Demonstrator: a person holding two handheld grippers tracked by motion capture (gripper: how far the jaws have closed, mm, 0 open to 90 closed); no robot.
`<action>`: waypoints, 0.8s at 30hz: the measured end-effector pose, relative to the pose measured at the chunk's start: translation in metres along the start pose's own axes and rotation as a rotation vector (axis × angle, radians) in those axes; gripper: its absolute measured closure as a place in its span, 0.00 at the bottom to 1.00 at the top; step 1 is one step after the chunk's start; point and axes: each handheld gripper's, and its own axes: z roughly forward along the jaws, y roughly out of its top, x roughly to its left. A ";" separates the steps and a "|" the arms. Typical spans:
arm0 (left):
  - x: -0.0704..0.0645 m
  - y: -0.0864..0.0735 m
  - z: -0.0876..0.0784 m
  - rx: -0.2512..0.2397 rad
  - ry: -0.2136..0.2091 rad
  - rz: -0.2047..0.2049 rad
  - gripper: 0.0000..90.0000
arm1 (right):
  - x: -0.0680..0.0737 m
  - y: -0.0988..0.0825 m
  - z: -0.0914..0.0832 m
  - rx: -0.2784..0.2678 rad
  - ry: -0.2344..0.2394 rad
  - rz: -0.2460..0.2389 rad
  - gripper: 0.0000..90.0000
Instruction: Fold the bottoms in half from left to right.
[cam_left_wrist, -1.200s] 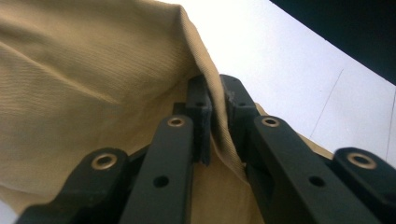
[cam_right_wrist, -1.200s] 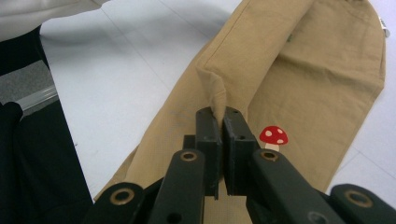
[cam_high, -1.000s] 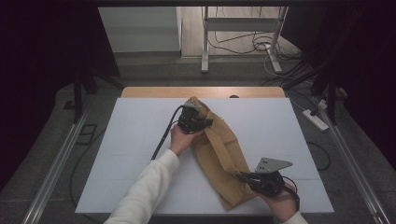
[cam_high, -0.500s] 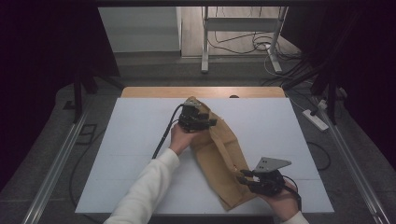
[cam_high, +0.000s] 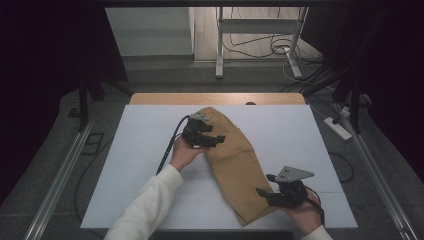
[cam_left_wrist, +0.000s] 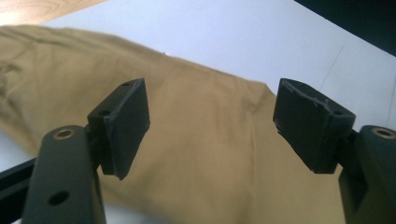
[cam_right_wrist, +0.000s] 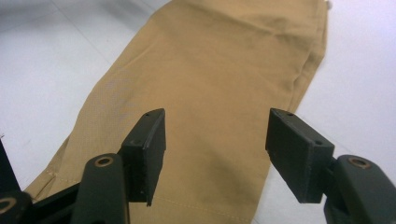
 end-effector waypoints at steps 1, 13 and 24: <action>0.001 -0.002 -0.004 0.005 -0.004 -0.007 0.30 | 0.000 0.000 0.001 0.004 0.003 0.006 0.43; -0.001 -0.036 -0.041 0.031 0.008 -0.018 0.29 | -0.004 -0.001 0.011 0.030 0.025 -0.002 0.42; -0.008 -0.063 -0.069 0.040 0.003 -0.007 0.27 | -0.005 0.002 0.016 0.035 0.030 -0.012 0.41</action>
